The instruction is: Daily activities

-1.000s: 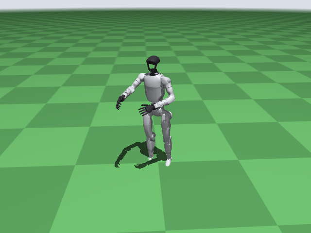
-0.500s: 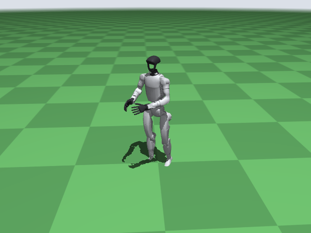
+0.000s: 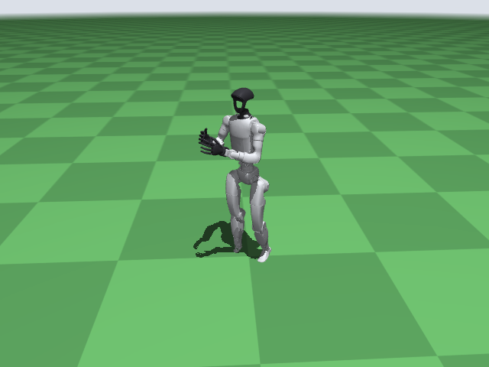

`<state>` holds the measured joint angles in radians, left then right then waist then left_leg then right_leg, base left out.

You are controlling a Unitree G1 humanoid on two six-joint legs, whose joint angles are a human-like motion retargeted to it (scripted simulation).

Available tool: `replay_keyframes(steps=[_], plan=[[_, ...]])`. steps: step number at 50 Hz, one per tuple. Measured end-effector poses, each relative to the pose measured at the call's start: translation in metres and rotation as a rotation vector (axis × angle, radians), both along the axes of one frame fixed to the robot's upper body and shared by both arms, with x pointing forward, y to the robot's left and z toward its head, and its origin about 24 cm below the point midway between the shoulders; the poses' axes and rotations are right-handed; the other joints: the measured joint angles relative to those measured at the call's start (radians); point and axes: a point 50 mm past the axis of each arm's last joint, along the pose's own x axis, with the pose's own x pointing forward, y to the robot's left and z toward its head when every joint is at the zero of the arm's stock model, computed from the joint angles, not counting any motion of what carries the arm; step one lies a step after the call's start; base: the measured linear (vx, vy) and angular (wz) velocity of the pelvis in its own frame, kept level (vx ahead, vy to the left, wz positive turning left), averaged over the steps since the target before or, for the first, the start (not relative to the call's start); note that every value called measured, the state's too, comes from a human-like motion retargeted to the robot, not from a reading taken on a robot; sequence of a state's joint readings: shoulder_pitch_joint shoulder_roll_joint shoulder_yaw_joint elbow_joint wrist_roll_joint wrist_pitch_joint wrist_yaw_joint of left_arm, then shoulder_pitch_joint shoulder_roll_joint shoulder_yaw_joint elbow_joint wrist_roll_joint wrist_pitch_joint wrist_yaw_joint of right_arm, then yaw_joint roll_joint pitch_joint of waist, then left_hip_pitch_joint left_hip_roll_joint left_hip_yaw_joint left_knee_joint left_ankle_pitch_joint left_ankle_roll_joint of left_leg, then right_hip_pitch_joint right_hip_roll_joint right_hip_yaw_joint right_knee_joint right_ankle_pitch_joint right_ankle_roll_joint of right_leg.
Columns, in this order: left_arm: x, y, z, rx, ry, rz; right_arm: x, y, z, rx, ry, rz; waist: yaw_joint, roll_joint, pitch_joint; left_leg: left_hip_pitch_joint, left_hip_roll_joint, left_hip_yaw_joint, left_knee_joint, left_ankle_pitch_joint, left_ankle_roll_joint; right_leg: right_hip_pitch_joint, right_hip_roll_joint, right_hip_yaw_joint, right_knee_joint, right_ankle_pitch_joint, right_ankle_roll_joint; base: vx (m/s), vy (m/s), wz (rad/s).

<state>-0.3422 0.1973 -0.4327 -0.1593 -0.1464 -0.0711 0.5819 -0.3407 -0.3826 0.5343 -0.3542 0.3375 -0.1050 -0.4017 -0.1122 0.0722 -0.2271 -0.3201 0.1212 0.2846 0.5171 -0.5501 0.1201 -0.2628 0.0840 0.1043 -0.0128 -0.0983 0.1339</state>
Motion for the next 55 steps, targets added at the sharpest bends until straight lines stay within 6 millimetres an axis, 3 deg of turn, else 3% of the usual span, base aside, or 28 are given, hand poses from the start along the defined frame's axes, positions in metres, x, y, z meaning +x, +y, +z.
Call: replay_keyframes(steps=[7, 14, 21, 27, 33, 43, 47, 55], plan=[[0.0, 0.017, -0.039, 0.035, 0.163, 0.028, 0.011, -0.021, -0.054, -0.102, 0.22, -0.115, -0.022, 0.002, 0.011, 0.011, -0.008, -0.008, -0.011, 0.004, 0.003, 0.006, -0.004, -0.005, 0.005, -0.018, -0.002, 0.06, 0.01, 0.03], [-0.012, 0.044, -0.1, 0.27, 0.38, 0.051, 0.005, -0.068, -0.155, -0.362, 0.587, -0.289, -0.029, -0.008, 0.018, 0.037, -0.028, -0.024, -0.037, 0.013, 0.004, 0.03, -0.018, -0.021, 0.001, -0.042, -0.001, 0.07, 0.01, 0.12], [-0.036, 0.062, -0.153, 0.591, 0.56, -0.015, -0.045, -0.113, -0.253, -0.747, 0.961, -0.343, -0.008, -0.028, 0.02, 0.069, -0.043, -0.038, -0.053, 0.01, 0.004, 0.063, -0.03, -0.04, 0.0, -0.066, -0.006, 0.02, 0.01, 0.06], [-0.058, 0.078, -0.185, 0.785, 0.671, -0.054, -0.102, -0.135, -0.303, -1.036, 1.195, -0.274, 0.021, -0.045, 0.025, 0.091, -0.047, -0.048, -0.049, 0.0, 0.002, 0.089, -0.035, -0.055, 0.005, -0.085, -0.011, 0.0, 0.0, 0.0], [-0.08, 0.094, -0.207, 0.894, 0.765, -0.044, -0.138, -0.141, -0.323, -1.184, 1.3, -0.207, 0.04, -0.055, 0.03, 0.106, -0.049, -0.058, -0.035, -0.013, 0.001, 0.11, -0.037, -0.065, 0.017, -0.108, -0.017, 0.0, 0.0, 0.0], [-0.126, 0.115, -0.246, 0.968, 0.982, -0.011, -0.153, -0.14, -0.33, -1.282, 1.311, -0.175, 0.056, -0.059, 0.041, 0.116, -0.048, -0.067, -0.001, -0.04, 0.002, 0.123, -0.037, -0.071, 0.053, -0.154, -0.026, 0.0, 0.0, 0.0], [-0.151, 0.122, -0.262, 0.968, 1.095, -0.001, -0.146, -0.134, -0.33, -1.289, 1.286, -0.166, 0.063, -0.058, 0.044, 0.117, -0.047, -0.069, 0.011, -0.053, 0.007, 0.117, -0.036, -0.07, 0.079, -0.177, -0.031, 0.01, 0.01, 0.0], [-0.198, 0.143, -0.281, 0.909, 1.306, 0.084, -0.112, -0.128, -0.32, -1.282, 1.189, -0.167, 0.074, -0.063, 0.055, 0.12, -0.054, -0.07, 0.026, -0.088, 0.024, 0.061, -0.035, -0.065, 0.219, -0.272, -0.045, 0.07, 0.04, -0.01]])
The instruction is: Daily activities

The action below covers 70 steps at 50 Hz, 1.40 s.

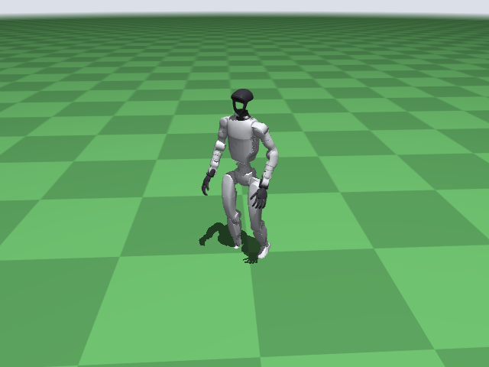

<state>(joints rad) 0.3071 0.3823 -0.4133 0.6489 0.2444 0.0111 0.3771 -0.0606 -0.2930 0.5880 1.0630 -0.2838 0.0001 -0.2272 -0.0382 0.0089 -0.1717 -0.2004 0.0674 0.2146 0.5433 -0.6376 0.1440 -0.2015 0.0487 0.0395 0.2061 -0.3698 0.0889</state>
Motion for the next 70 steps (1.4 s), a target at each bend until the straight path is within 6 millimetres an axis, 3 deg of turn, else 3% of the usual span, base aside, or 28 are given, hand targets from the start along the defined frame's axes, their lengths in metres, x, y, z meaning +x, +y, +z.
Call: replay_keyframes(steps=[5, 7, 10, 13, 19, 23, 25, 30, 33, 35, 38, 40, 43, 45, 47, 50, 52, 55, 58, 60, 62, 64, 67, 70], plan=[[-0.02, 0.023, 0.0, 0.053, 0.012, 0.16, 0.021, 0.006, 0.008, 0.051, -0.05, -0.004, -0.01, -0.014, 0.017, 0.018, -0.01, 0.014, 0.006, -0.025, -0.004, -0.094, -0.013, -0.071, 0.299, -0.174, -0.031, 0.1, 0.02, -0.06], [-0.023, 0.034, 0.002, 0.083, -0.005, 0.238, 0.025, 0.009, 0.01, 0.077, -0.055, -0.016, -0.017, -0.024, 0.029, 0.034, -0.017, 0.027, 0.011, -0.037, -0.01, -0.149, -0.067, -0.15, 0.497, -0.255, -0.061, 0.13, -0.01, -0.22], [-0.017, 0.053, 0.009, 0.136, -0.071, 0.368, 0.025, 0.012, 0.009, 0.114, -0.043, -0.046, -0.05, -0.056, 0.051, 0.064, -0.061, 0.024, -0.005, -0.048, -0.01, -0.267, -0.16, -0.193, 0.764, -0.322, -0.084, 0.18, 0.01, 0.2], [0.002, 0.071, 0.021, 0.179, -0.183, 0.495, 0.012, 0.014, 0.003, 0.132, 0.011, -0.09, -0.091, -0.08, 0.062, 0.093, -0.094, 0.007, -0.04, -0.043, -0.014, -0.381, -0.209, -0.175, 0.859, -0.309, -0.077, 0.24, 0.0, 0.46], [0.068, 0.102, 0.073, 0.229, -0.562, 0.657, -0.046, 0.011, -0.02, 0.113, 0.217, -0.213, -0.149, -0.059, 0.072, 0.175, -0.077, -0.042, -0.145, -0.013, -0.037, -0.53, -0.198, -0.144, 0.649, -0.214, -0.044, 0.37, -0.04, 0.53], [0.116, 0.108, 0.128, 0.228, -0.883, 0.658, -0.096, 0.005, -0.029, 0.088, 0.372, -0.288, -0.178, -0.04, 0.059, 0.227, -0.07, 0.042, -0.21, 0.005, -0.071, -0.576, -0.193, -0.117, 0.432, -0.144, -0.008, 0.45, -0.1, 0.82], [0.134, 0.108, 0.159, 0.225, -1.043, 0.636, -0.121, 0.004, -0.031, 0.087, 0.444, -0.314, -0.177, -0.035, 0.049, 0.241, -0.074, 0.001, -0.206, 0.017, -0.09, -0.577, -0.172, -0.103, 0.366, -0.106, 0.001, 0.5, -0.22, 0.31], [0.152, 0.099, 0.215, 0.2, -1.326, 0.578, -0.181, 0.009, -0.029, 0.085, 0.602, -0.338, -0.129, -0.009, 0.04, 0.223, -0.116, -0.298, 0.021, 0.015, -0.143, -0.529, -0.047, -0.092, 0.448, -0.021, -0.032, 0.57, -0.27, -0.34], [0.153, 0.089, 0.227, 0.159, -1.394, 0.532, -0.202, 0.011, -0.026, 0.079, 0.649, -0.324, -0.113, 0.018, 0.04, 0.164, -0.054, -0.29, 0.301, 0.123, -0.19, -0.472, 0.004, -0.124, 0.517, -0.04, -0.083, 0.6, -0.19, 0.13], [0.151, 0.081, 0.224, 0.118, -1.386, 0.503, -0.206, 0.011, -0.025, 0.074, 0.652, -0.305, -0.095, 0.046, 0.045, 0.09, 0.01, -0.275, 0.515, 0.199, -0.207, -0.421, 0.05, -0.151, 0.524, -0.063, -0.121, 0.59, -0.18, 0.06], [0.148, 0.067, 0.2, 0.04, -1.273, 0.476, -0.195, 0.006, -0.026, 0.046, 0.6, -0.27, -0.05, 0.067, 0.046, -0.042, 0.083, -0.245, 0.745, 0.206, -0.166, -0.336, 0.093, -0.16, 0.491, -0.097, -0.154, 0.6, -0.16, -0.06], [0.143, 0.058, 0.173, -0.008, -1.137, 0.465, -0.176, 0.001, -0.027, 0.025, 0.532, -0.249, -0.016, 0.069, 0.047, -0.135, 0.105, -0.232, 0.83, 0.149, -0.123, -0.264, 0.107, -0.151, 0.442, -0.114, -0.162, 0.62, -0.12, -0.11], [0.12, 0.042, 0.11, -0.044, -0.821, 0.466, -0.135, -0.006, -0.026, 0.0, 0.383, -0.234, 0.031, 0.058, 0.057, -0.26, 0.105, -0.212, 0.835, 0.047, -0.071, -0.141, 0.113, -0.123, 0.364, -0.14, -0.161, 0.64, -0.06, -0.16], [0.089, 0.029, 0.06, -0.044, -0.554, 0.47, -0.104, -0.011, -0.023, -0.01, 0.269, -0.238, 0.055, 0.049, 0.068, -0.33, 0.095, -0.201, 0.773, -0.007, -0.052, -0.058, 0.113, -0.098, 0.319, -0.162, -0.158, 0.68, 0.01, -0.18], [0.042, 0.015, 0.014, -0.024, -0.264, 0.471, -0.071, -0.015, -0.017, -0.01, 0.154, -0.243, 0.072, 0.041, 0.076, -0.385, 0.078, -0.195, 0.659, -0.027, -0.056, 0.018, 0.113, -0.069, 0.284, -0.182, -0.156, 0.71, 0.07, -0.21], [-0.039, -0.007, -0.029, -0.005, 0.143, 0.465, -0.019, -0.022, -0.001, 0.004, -0.021, -0.244, 0.088, 0.024, 0.082, -0.444, 0.038, -0.199, 0.416, -0.001, -0.089, 0.119, 0.104, -0.027, 0.233, -0.2, -0.147, 0.74, 0.13, -0.21], [-0.09, -0.019, -0.039, -0.017, 0.356, 0.473, 0.015, -0.026, 0.014, 0.014, -0.135, -0.234, 0.091, 0.009, 0.075, -0.461, -0.002, -0.22, 0.219, 0.044, -0.12, 0.169, 0.086, -0.004, 0.213, -0.207, -0.139, 0.75, 0.18, -0.16], [-0.156, -0.033, -0.038, -0.035, 0.595, 0.517, 0.057, -0.027, 0.038, 0.029, -0.29, -0.219, 0.093, -0.005, 0.057, -0.499, -0.04, -0.265, 0.071, 0.083, -0.15, 0.206, 0.068, 0.024, 0.263, -0.24, -0.136, 0.74, 0.21, -0.18], [-0.199, -0.042, -0.03, -0.05, 0.736, 0.561, 0.085, -0.026, 0.059, 0.036, -0.411, -0.205, 0.098, -0.024, 0.032, -0.515, -0.077, -0.267, 0.103, 0.142, -0.15, 0.223, 0.027, 0.033, 0.377, -0.279, -0.132, 0.76, 0.22, -0.18], [-0.218, -0.048, -0.025, -0.052, 0.794, 0.572, 0.091, -0.021, 0.065, 0.043, -0.452, -0.199, 0.091, -0.038, 0.016, -0.53, -0.105, -0.254, 0.201, 0.178, -0.138, 0.222, -0.003, 0.03, 0.491, -0.275, -0.119, 0.74, 0.21, 0.1], [-0.225, -0.051, -0.023, -0.055, 0.816, 0.57, 0.092, -0.015, 0.065, 0.049, -0.463, -0.188, 0.081, -0.059, 0.005, -0.535, -0.137, -0.224, 0.302, 0.19, -0.115, 0.203, -0.04, 0.026, 0.645, -0.234, -0.099, 0.71, 0.19, 0.25], [-0.219, -0.05, -0.025, -0.058, 0.792, 0.555, 0.089, -0.005, 0.062, 0.066, -0.441, -0.168, 0.072, -0.093, 0.004, -0.518, -0.174, -0.179, 0.355, 0.184, -0.085, 0.146, -0.099, 0.018, 0.829, -0.168, -0.086, 0.66, 0.15, 0.24], [-0.184, -0.038, -0.033, -0.047, 0.675, 0.517, 0.082, 0.013, 0.051, 0.104, -0.362, -0.123, 0.055, -0.149, 0.004, -0.46, -0.228, -0.12, 0.328, 0.169, -0.049, 0.009, -0.205, -0.002, 1.055, -0.113, -0.095, 0.61, 0.1, 0.25], [-0.133, -0.025, -0.038, -0.029, 0.496, 0.487, 0.066, 0.03, 0.034, 0.131, -0.247, -0.073, 0.035, -0.151, 0.002, -0.383, -0.242, -0.116, 0.257, 0.158, -0.044, -0.117, -0.255, -0.052, 1.113, -0.163, -0.134, 0.56, 0.02, 0.26]])
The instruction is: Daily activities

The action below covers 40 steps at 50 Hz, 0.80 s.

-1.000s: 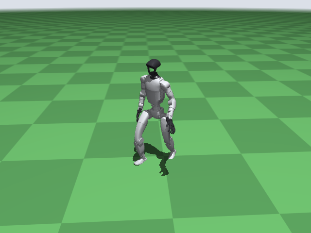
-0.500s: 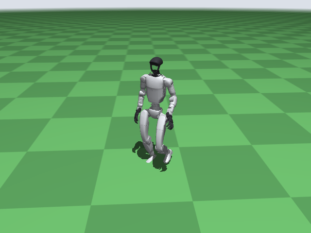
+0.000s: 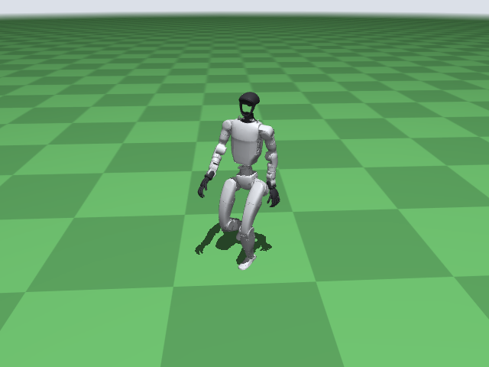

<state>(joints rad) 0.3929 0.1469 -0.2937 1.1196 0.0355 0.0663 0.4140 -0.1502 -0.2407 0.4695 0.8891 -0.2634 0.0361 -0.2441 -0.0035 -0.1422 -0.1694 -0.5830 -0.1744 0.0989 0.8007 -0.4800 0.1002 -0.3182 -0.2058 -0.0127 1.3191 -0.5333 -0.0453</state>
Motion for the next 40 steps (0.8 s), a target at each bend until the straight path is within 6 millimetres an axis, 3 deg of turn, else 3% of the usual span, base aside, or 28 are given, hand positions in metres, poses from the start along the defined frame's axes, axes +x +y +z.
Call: replay_keyframes(steps=[4, 7, 11, 13, 15, 18, 22, 25, 28, 32, 35, 38, 40], plan=[[0.082, 0.023, 0.008, 0.086, -0.3, 0.01, -0.035, 0.01, -0.024, 0.009, 0.168, 0.034, -0.031, 0.024, 0.004, 0.111, -0.002, -0.034, -0.109, -0.002, -0.018, -0.111, 0.012, -0.052, -0.166, -0.097, -0.008, 0.49, -0.08, 0.34], [0.15, 0.043, 0.033, 0.153, -0.57, 0.034, -0.066, 0.009, -0.04, -0.004, 0.293, 0.027, -0.048, 0.047, 0.009, 0.182, 0.0, -0.076, -0.17, -0.006, -0.034, -0.148, 0.066, -0.04, -0.356, -0.108, 0.014, 0.38, -0.15, 0.46], [0.234, 0.068, 0.094, 0.264, -0.971, 0.043, -0.117, -0.002, -0.057, -0.06, 0.48, 0.02, -0.055, 0.066, 0.009, 0.233, 0.002, -0.13, -0.18, -0.035, -0.053, -0.147, 0.136, 0.024, -0.5, -0.07, 0.04, 0.24, -0.18, 0.6], [0.266, 0.077, 0.131, 0.335, -1.159, 0.042, -0.145, -0.009, -0.062, -0.097, 0.574, 0.025, -0.05, 0.069, 0.0, 0.236, 0.0, -0.146, -0.15, -0.06, -0.064, -0.139, 0.148, 0.035, -0.501, -0.078, 0.037, 0.11, -0.2, 0.57], [0.294, 0.089, 0.178, 0.442, -1.35, 0.04, -0.159, -0.013, -0.064, -0.128, 0.635, 0.048, -0.044, 0.08, 0.012, 0.252, 0.025, -0.161, -0.135, -0.075, -0.083, -0.1, 0.173, 0.021, -0.534, -0.078, 0.024, 0.05, -0.21, 0.38], [0.315, 0.095, 0.231, 0.568, -1.573, 0.035, -0.185, -0.021, -0.066, -0.182, 0.719, 0.074, -0.04, 0.092, 0.014, 0.23, 0.054, -0.134, -0.045, -0.09, -0.115, -0.085, 0.181, -0.004, -0.505, -0.094, 0.017, -0.04, -0.18, 0.39], [0.33, 0.096, 0.298, 0.741, -1.826, 0.013, -0.197, -0.029, -0.065, -0.238, 0.758, 0.108, -0.063, 0.115, 0.025, 0.189, 0.152, -0.032, 0.127, -0.156, -0.119, -0.078, 0.196, -0.044, -0.487, -0.099, 0.012, -0.12, -0.13, 0.31], [0.332, 0.092, 0.335, 0.842, -1.961, -0.018, -0.2, -0.033, -0.064, -0.255, 0.757, 0.111, -0.082, 0.145, 0.028, 0.189, 0.225, 0.017, 0.31, -0.171, -0.128, -0.092, 0.234, -0.056, -0.483, -0.093, 0.009, -0.16, -0.07, -0.09], [0.333, 0.086, 0.359, 0.906, -2.039, -0.05, -0.195, -0.036, -0.063, -0.243, 0.726, 0.074, -0.097, 0.198, 0.025, 0.234, 0.281, 0.008, 0.423, -0.164, -0.15, -0.109, 0.307, -0.056, -0.556, -0.042, 0.007, -0.2, 0.0, -0.5], [0.335, 0.072, 0.356, 0.853, -2.064, -0.088, -0.2, -0.04, -0.061, -0.213, 0.694, -0.025, -0.113, 0.251, 0.014, 0.358, 0.273, -0.033, 0.34, -0.17, -0.169, -0.132, 0.379, -0.031, -0.676, 0.052, 0.029, -0.26, 0.06, -0.68], [0.339, 0.057, 0.341, 0.737, -2.05, -0.101, -0.201, -0.041, -0.061, -0.185, 0.674, -0.106, -0.125, 0.249, 0.019, 0.438, 0.226, -0.051, 0.146, -0.23, -0.139, -0.159, 0.388, 0.006, -0.743, 0.112, 0.073, -0.35, 0.09, -0.52], [0.347, 0.039, 0.315, 0.587, -1.982, -0.115, -0.194, -0.036, -0.062, -0.139, 0.644, -0.177, -0.139, 0.204, 0.039, 0.465, 0.16, -0.045, -0.063, -0.28, -0.085, -0.212, 0.353, 0.078, -0.781, 0.118, 0.135, -0.44, 0.1, -0.24], [0.347, 0.027, 0.286, 0.495, -1.879, -0.129, -0.191, -0.03, -0.063, -0.11, 0.634, -0.199, -0.14, 0.186, 0.063, 0.444, 0.15, -0.031, -0.108, -0.304, -0.067, -0.252, 0.335, 0.089, -0.762, 0.089, 0.152, -0.51, 0.09, -0.29]])
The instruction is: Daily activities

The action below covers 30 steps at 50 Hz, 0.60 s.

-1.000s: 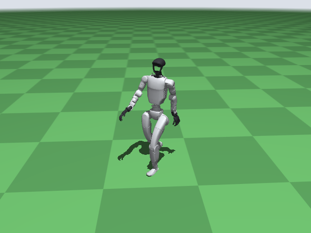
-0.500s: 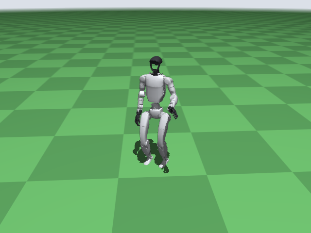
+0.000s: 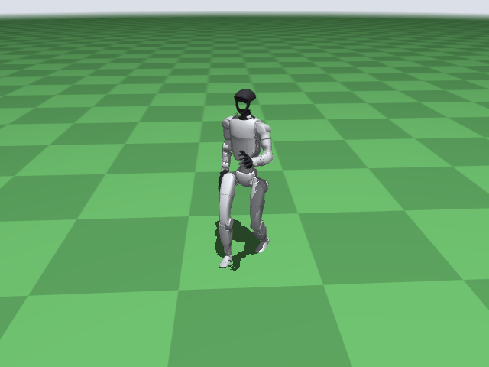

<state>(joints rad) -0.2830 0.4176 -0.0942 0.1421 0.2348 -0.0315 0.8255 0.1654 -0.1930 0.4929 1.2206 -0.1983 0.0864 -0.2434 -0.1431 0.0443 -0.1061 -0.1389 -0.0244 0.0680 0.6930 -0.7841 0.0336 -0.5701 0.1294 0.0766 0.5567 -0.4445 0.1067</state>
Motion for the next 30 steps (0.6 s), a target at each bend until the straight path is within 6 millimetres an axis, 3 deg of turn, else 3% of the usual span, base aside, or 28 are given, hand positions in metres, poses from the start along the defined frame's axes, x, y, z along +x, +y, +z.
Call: replay_keyframes(steps=[3, 6, 8, 10, 13, 15, 18, 22, 25, 30], plan=[[-0.003, -0.019, -0.06, -0.057, 0.268, -0.067, 0.012, 0.006, -0.001, 0.027, -0.022, -0.024, 0.0, -0.047, 0.02, -0.032, -0.05, 0.012, -0.102, 0.045, 0.025, -0.05, -0.084, -0.038, 0.087, -0.06, -0.007, -0.51, 0.08, -0.19], [-0.035, -0.035, -0.138, -0.073, 0.634, -0.109, 0.026, 0.011, -0.001, 0.049, -0.045, 0.0, 0.001, -0.076, 0.039, -0.075, -0.074, 0.019, -0.113, 0.068, 0.036, -0.056, -0.155, -0.09, 0.286, -0.14, -0.045, -0.51, 0.07, -0.13], [-0.071, -0.042, -0.191, -0.062, 0.907, -0.125, 0.04, 0.012, 0.001, 0.057, -0.079, 0.023, -0.003, -0.1, 0.04, -0.095, -0.103, 0.018, -0.134, 0.092, 0.043, -0.032, -0.212, -0.112, 0.431, -0.198, -0.076, -0.48, 0.09, 0.13], [-0.12, -0.043, -0.235, -0.043, 1.181, -0.124, 0.058, 0.012, 0.004, 0.061, -0.134, 0.045, -0.003, -0.126, 0.038, -0.117, -0.128, 0.024, -0.15, 0.118, 0.053, 0.018, -0.259, -0.118, 0.544, -0.243, -0.1, -0.48, 0.1, 0.07], [-0.21, -0.039, -0.279, -0.043, 1.567, -0.094, 0.089, 0.012, 0.011, 0.062, -0.238, 0.063, 0.009, -0.156, 0.027, -0.159, -0.149, 0.037, -0.162, 0.157, 0.071, 0.137, -0.281, -0.103, 0.634, -0.262, -0.106, -0.48, 0.1, -0.1], [-0.272, -0.035, -0.29, -0.064, 1.797, -0.068, 0.112, 0.011, 0.019, 0.058, -0.321, 0.067, 0.023, -0.169, 0.019, -0.19, -0.157, 0.045, -0.163, 0.182, 0.084, 0.235, -0.264, -0.081, 0.644, -0.245, -0.093, -0.49, 0.08, -0.21], [-0.356, -0.028, -0.288, -0.134, 2.069, -0.008, 0.15, 0.01, 0.036, 0.053, -0.468, 0.065, 0.055, -0.186, 0.004, -0.256, -0.162, 0.06, -0.132, 0.209, 0.096, 0.383, -0.207, -0.031, 0.568, -0.202, -0.059, -0.51, 0.05, -0.3], [-0.436, -0.02, -0.267, -0.237, 2.296, 0.086, 0.201, 0.009, 0.069, 0.049, -0.691, 0.06, 0.112, -0.187, -0.005, -0.356, -0.148, 0.068, -0.062, 0.215, 0.092, 0.533, -0.132, 0.023, 0.371, -0.21, -0.057, -0.55, 0.0, -0.41], [-0.469, -0.02, -0.254, -0.313, 2.377, 0.137, 0.235, 0.008, 0.099, 0.046, -0.861, 0.059, 0.149, -0.17, 0.004, -0.436, -0.136, 0.04, -0.016, 0.18, 0.084, 0.586, -0.096, 0.038, 0.244, -0.287, -0.093, -0.56, -0.05, -0.38], [-0.475, -0.028, -0.252, -0.39, 2.38, 0.12, 0.276, 0.006, 0.146, 0.033, -1.086, 0.054, 0.185, -0.111, 0.026, -0.525, -0.075, 0.0, -0.035, 0.161, 0.05, 0.592, -0.034, 0.031, 0.086, -0.358, -0.157, -0.48, -0.06, -0.12]])
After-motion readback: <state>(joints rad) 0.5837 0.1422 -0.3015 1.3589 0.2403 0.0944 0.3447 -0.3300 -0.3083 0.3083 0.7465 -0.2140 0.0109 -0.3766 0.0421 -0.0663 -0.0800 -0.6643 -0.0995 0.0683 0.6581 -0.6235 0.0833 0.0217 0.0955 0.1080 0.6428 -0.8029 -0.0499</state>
